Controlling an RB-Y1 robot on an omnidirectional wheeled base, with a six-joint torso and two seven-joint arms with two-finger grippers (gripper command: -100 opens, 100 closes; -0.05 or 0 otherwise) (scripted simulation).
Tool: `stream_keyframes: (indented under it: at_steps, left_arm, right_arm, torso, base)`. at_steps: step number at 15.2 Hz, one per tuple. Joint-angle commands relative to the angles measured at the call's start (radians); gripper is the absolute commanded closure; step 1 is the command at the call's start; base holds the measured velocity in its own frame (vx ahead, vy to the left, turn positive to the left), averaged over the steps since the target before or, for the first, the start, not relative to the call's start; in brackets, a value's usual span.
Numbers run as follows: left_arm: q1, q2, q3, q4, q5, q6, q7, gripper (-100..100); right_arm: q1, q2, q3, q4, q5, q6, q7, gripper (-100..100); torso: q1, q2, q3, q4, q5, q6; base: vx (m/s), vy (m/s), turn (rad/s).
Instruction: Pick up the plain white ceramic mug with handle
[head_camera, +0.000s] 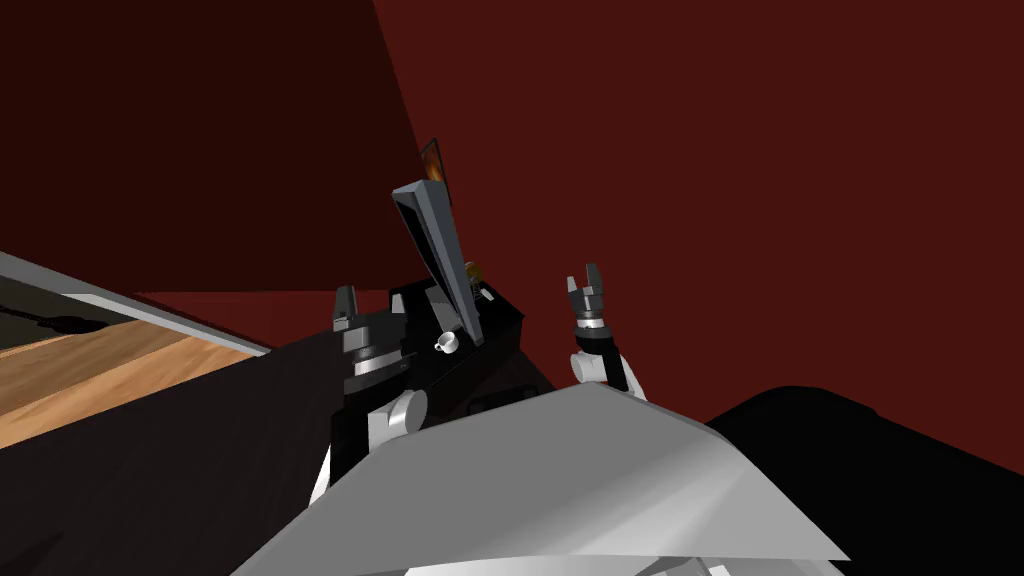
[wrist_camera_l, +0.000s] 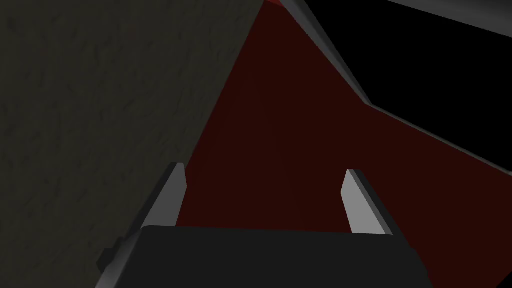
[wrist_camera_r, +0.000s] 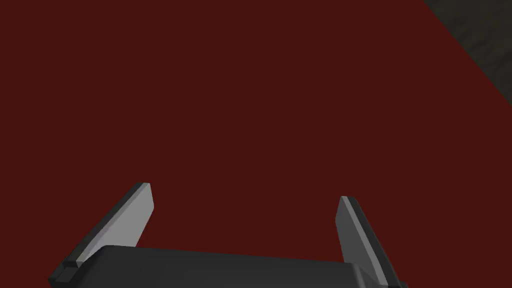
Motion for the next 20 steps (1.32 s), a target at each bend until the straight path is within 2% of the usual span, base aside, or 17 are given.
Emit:
stream_keyframes:
  at_steps: [1, 5, 6, 8, 9, 10, 12, 13, 14, 15, 16, 17, 19, 20]
  left_arm:
    - [-0.011, 0.036, 0.004, 0.021, 0.005, 0.023, 0.017, -100]
    - [-0.049, 0.108, 0.020, 0.094, 0.021, 0.105, 0.078, -100]
    - [-0.049, 0.108, 0.020, 0.094, 0.021, 0.105, 0.078, -100]
    - [-0.076, 0.142, 0.031, 0.147, 0.033, 0.157, 0.123, -100]
    - [-0.076, 0.142, 0.031, 0.147, 0.033, 0.164, 0.123, -100]
    - [-0.092, 0.158, 0.037, 0.177, 0.040, 0.187, 0.148, -100]
    - [-0.092, 0.158, 0.037, 0.177, 0.040, 0.197, 0.148, -100]
    - [-0.109, 0.173, 0.043, 0.209, 0.047, 0.232, 0.175, -100]
    - [-0.109, 0.173, 0.043, 0.209, 0.047, 0.233, 0.175, -100]
    - [-0.126, 0.187, 0.051, 0.244, 0.054, 0.271, 0.203, -100]
    - [-0.126, 0.187, 0.051, 0.244, 0.054, 0.271, 0.203, -100]
    - [-0.145, 0.201, 0.058, 0.280, 0.062, 0.298, 0.233, -100]
    - [-0.145, 0.201, 0.058, 0.280, 0.062, 0.311, 0.233, -100]
    - [-0.164, 0.215, 0.066, 0.317, 0.071, 0.345, 0.264, -100]
  right_arm:
    - [0.000, 0.000, 0.000, 0.000, 0.000, 0.000, 0.000, 0]
    - [0.000, 0.000, 0.000, 0.000, 0.000, 0.000, 0.000, 0]
    - [0.000, 0.000, 0.000, 0.000, 0.000, 0.000, 0.000, 0]
    - [0.000, 0.000, 0.000, 0.000, 0.000, 0.000, 0.000, 0]
    - [0.000, 0.000, 0.000, 0.000, 0.000, 0.000, 0.000, 0]
    - [0.000, 0.000, 0.000, 0.000, 0.000, 0.000, 0.000, 0]
    - [0.000, 0.000, 0.000, 0.000, 0.000, 0.000, 0.000, 0]
    - [0.000, 0.000, 0.000, 0.000, 0.000, 0.000, 0.000, 0]
    - [0.000, 0.000, 0.000, 0.000, 0.000, 0.000, 0.000, 0]
    - [0.000, 0.000, 0.000, 0.000, 0.000, 0.000, 0.000, 0]
    - [0.000, 0.000, 0.000, 0.000, 0.000, 0.000, 0.000, 0]
    - [0.000, 0.000, 0.000, 0.000, 0.000, 0.000, 0.000, 0]
    - [0.000, 0.000, 0.000, 0.000, 0.000, 0.000, 0.000, 0]
    - [0.000, 0.000, 0.000, 0.000, 0.000, 0.000, 0.000, 0]
  torso:
    - [0.000, 0.000, 0.000, 0.000, 0.000, 0.000]
    - [0.000, -0.001, -0.001, 0.000, 0.000, 0.000]
    - [0.000, -0.002, -0.001, 0.000, 0.000, 0.000]
    - [0.000, -0.002, -0.001, 0.000, 0.000, 0.000]
    - [0.000, -0.002, -0.001, 0.000, 0.000, 0.000]
    - [0.000, -0.002, -0.001, 0.000, 0.000, 0.000]
    - [0.000, -0.002, -0.001, 0.000, 0.000, 0.000]
    - [0.000, -0.001, -0.001, 0.000, 0.000, 0.000]
    - [0.000, -0.001, -0.001, 0.000, 0.000, 0.000]
    - [0.000, -0.001, -0.001, 0.000, 0.000, 0.000]
    - [0.000, -0.001, -0.001, 0.000, 0.000, 0.000]
    - [0.000, -0.001, -0.001, 0.000, 0.000, 0.000]
    - [0.000, -0.002, -0.001, 0.000, 0.000, 0.000]
    - [0.000, -0.002, -0.001, 0.000, 0.000, 0.000]
  base:
    - [0.004, -0.002, -0.025]
    - [0.016, -0.005, -0.057]
    - [0.019, -0.006, -0.037]
    - [0.018, -0.006, -0.048]
    - [0.018, -0.005, -0.052]
    - [0.016, -0.006, -0.064]
    - [0.011, -0.005, -0.026]
    - [0.011, -0.005, -0.036]
    - [0.012, -0.005, -0.047]
    - [0.012, -0.006, -0.060]
    - [0.013, -0.005, -0.047]
    - [0.017, -0.006, -0.064]
    - [0.017, -0.004, -0.032]
    - [0.015, -0.005, -0.036]
